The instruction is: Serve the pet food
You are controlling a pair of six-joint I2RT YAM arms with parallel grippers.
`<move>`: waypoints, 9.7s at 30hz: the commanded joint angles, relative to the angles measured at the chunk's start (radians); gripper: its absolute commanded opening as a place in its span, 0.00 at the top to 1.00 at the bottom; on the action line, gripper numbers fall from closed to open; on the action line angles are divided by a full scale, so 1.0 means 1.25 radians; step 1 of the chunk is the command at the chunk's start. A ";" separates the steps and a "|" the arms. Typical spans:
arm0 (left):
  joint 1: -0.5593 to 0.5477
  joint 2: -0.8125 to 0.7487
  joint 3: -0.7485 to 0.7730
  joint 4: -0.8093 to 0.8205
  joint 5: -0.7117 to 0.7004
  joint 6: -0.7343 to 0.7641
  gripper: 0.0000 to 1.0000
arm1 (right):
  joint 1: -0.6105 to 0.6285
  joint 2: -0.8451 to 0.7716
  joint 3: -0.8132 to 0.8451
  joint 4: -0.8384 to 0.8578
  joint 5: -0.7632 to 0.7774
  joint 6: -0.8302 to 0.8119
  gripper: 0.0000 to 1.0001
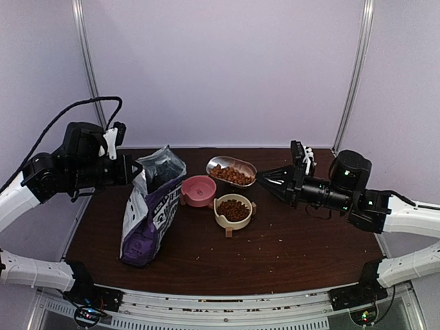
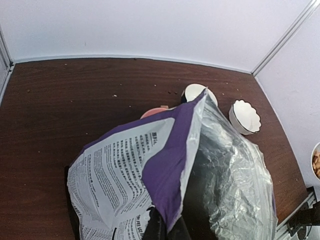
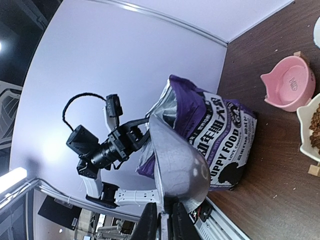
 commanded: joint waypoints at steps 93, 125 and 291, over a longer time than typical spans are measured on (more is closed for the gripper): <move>0.005 -0.069 -0.102 0.102 0.247 0.095 1.00 | -0.017 0.306 0.473 -0.480 0.193 -0.494 1.00; -0.316 0.111 0.032 0.175 0.155 0.105 1.00 | 0.232 0.334 0.411 -0.637 0.277 -0.470 1.00; -0.210 0.076 0.066 -0.040 0.195 0.018 0.56 | 0.174 0.323 0.193 0.064 -0.018 -0.109 1.00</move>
